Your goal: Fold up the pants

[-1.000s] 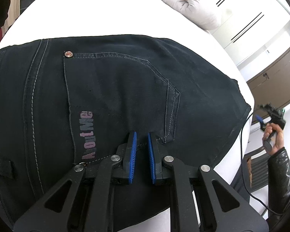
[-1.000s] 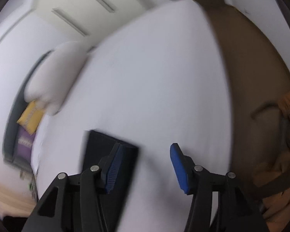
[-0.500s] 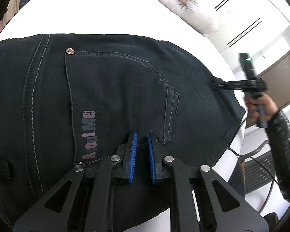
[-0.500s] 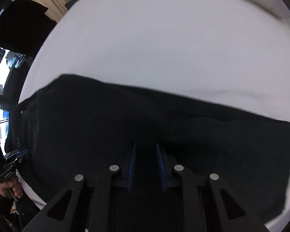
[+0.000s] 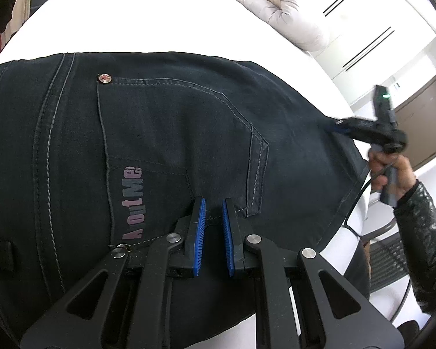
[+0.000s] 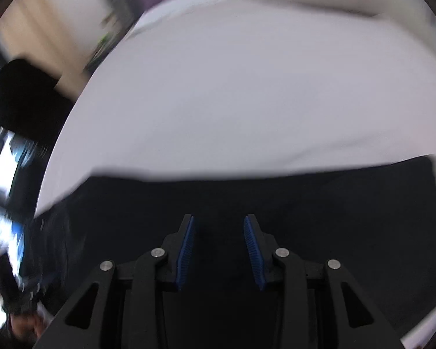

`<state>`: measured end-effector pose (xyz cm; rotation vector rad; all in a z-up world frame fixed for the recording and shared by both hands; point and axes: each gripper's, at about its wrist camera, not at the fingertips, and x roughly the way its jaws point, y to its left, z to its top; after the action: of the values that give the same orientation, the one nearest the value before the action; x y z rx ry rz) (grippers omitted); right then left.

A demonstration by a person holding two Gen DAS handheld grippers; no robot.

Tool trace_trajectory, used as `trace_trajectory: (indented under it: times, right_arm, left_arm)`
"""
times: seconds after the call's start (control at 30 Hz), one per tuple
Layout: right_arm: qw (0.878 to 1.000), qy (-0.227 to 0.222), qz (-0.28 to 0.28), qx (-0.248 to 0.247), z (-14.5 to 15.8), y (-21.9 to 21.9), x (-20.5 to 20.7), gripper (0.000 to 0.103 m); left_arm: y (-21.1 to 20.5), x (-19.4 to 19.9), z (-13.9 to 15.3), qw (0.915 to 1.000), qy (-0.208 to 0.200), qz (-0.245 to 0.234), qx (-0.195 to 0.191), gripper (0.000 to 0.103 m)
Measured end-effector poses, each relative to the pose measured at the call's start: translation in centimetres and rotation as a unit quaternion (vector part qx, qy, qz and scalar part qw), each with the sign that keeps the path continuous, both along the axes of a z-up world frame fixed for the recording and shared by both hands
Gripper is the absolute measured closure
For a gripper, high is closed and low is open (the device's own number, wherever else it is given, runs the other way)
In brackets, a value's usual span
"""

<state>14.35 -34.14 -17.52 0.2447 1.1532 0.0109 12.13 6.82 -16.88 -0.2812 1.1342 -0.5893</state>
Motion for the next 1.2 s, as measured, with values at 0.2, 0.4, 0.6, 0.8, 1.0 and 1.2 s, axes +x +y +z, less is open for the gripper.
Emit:
trace_trajectory:
  times: [0.2,0.4,0.6,0.8,1.0,1.2]
  right_arm:
    - [0.960,-0.055,-0.269,-0.056,1.9,-9.3,-4.5,0.097]
    - [0.981,-0.109,-0.076,0.143,4.2,-3.8,-9.3,0.085]
    - [0.980,-0.046,-0.097,0.167,-2.0,-3.2,-8.8,0.103]
    - [0.939,-0.093,-0.314,0.106,0.2,-10.4,-13.4,0.098]
    - [0.967,-0.104,-0.111,0.202,1.6,0.2,-10.9,0.095]
    - [0.976,-0.019,-0.060,0.208,-2.7,5.7,-6.5,0.103]
  left_arm:
    - [-0.7,0.0,0.7,1.0000,0.000,0.000,0.006,0.091]
    - [-3.4,-0.6,1.8,0.9987,-0.017,0.000,0.047,0.091]
    - [-5.4,-1.0,3.0,0.9958,-0.024,-0.015,0.088,0.091]
    - [-6.3,-1.2,4.7,0.9938,-0.027,-0.005,0.108,0.091]
    - [-16.3,3.8,8.1,0.9875,-0.065,-0.124,0.072,0.091]
    - [-24.4,11.1,2.5,0.9797,-0.003,-0.167,0.111,0.091]
